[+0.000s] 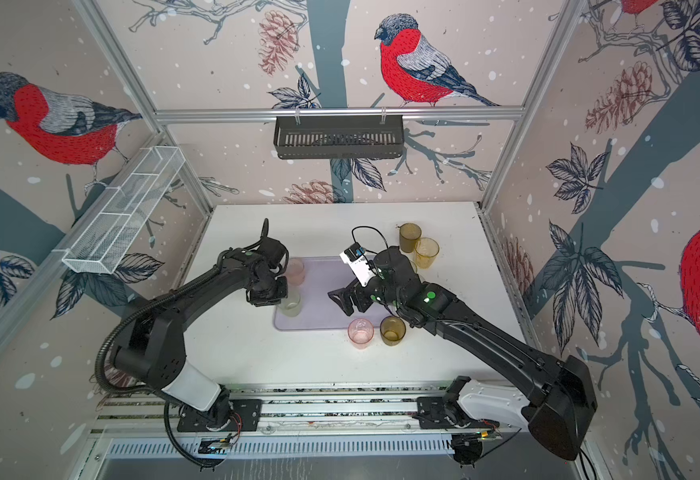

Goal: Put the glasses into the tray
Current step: 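Lower the light green cup onto the tray and open the left gripper, then raise the left gripper off the green cup while the right gripper shifts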

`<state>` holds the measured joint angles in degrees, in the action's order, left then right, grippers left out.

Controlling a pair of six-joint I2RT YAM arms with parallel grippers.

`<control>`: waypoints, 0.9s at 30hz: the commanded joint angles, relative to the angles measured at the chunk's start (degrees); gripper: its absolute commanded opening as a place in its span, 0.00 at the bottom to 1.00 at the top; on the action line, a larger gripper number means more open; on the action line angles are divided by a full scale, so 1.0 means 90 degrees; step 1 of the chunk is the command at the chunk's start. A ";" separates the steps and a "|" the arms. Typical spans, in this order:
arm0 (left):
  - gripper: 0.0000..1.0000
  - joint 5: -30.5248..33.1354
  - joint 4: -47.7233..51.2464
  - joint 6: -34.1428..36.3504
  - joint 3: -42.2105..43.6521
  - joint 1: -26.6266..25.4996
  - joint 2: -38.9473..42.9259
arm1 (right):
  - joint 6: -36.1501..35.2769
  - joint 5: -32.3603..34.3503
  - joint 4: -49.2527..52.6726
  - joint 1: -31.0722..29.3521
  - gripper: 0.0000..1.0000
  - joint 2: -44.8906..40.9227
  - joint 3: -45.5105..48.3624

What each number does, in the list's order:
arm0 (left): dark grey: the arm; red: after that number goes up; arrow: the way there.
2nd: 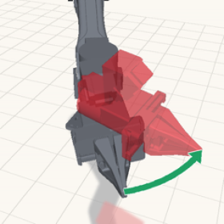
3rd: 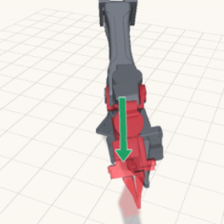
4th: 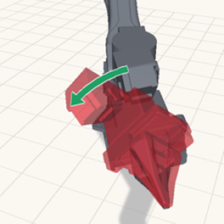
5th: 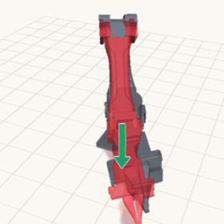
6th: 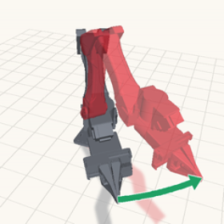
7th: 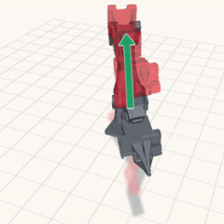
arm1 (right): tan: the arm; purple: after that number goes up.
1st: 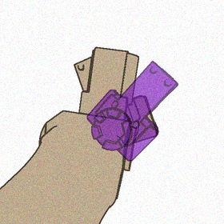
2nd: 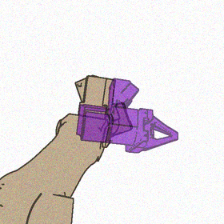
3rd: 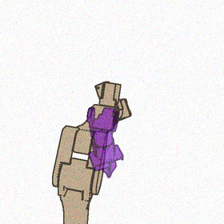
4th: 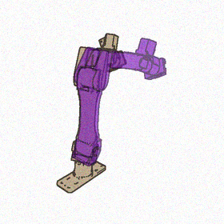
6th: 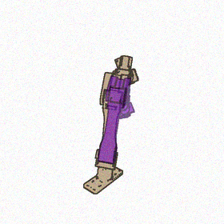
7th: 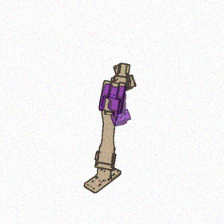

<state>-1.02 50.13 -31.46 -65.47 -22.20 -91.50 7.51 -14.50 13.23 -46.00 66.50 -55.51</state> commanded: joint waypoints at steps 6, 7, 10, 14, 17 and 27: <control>0.21 0.0103 0.0055 -0.0020 -0.0027 -0.0007 0.0004 | -0.0054 -0.0010 -0.0123 0.0015 0.99 -0.0021 -0.0053; 0.22 0.0106 0.0065 -0.0030 -0.0020 -0.0009 0.0011 | -0.0052 -0.0010 -0.0130 0.0008 0.99 -0.0027 -0.0052; 0.25 0.0103 0.0091 -0.0048 -0.0047 -0.0009 0.0057 | -0.0053 -0.0005 -0.0133 0.0013 1.00 -0.0046 -0.0045; 0.30 0.0120 0.0184 -0.0064 -0.0082 -0.0005 0.0137 | -0.0053 0.0000 -0.0128 0.0019 1.00 -0.0056 -0.0052; 0.36 0.0192 0.0239 -0.0117 -0.0080 -0.0006 0.0234 | -0.0053 -0.0019 -0.0114 0.0018 0.99 -0.0056 -0.0082; 0.45 0.0274 0.0446 -0.0339 -0.0063 -0.0009 0.0744 | -0.0097 0.0249 0.0358 0.0041 0.99 0.0016 -0.0412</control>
<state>0.23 51.90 -33.08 -65.58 -22.20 -85.97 7.31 -13.67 14.85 -45.87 66.22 -58.35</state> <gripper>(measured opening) 0.448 0.994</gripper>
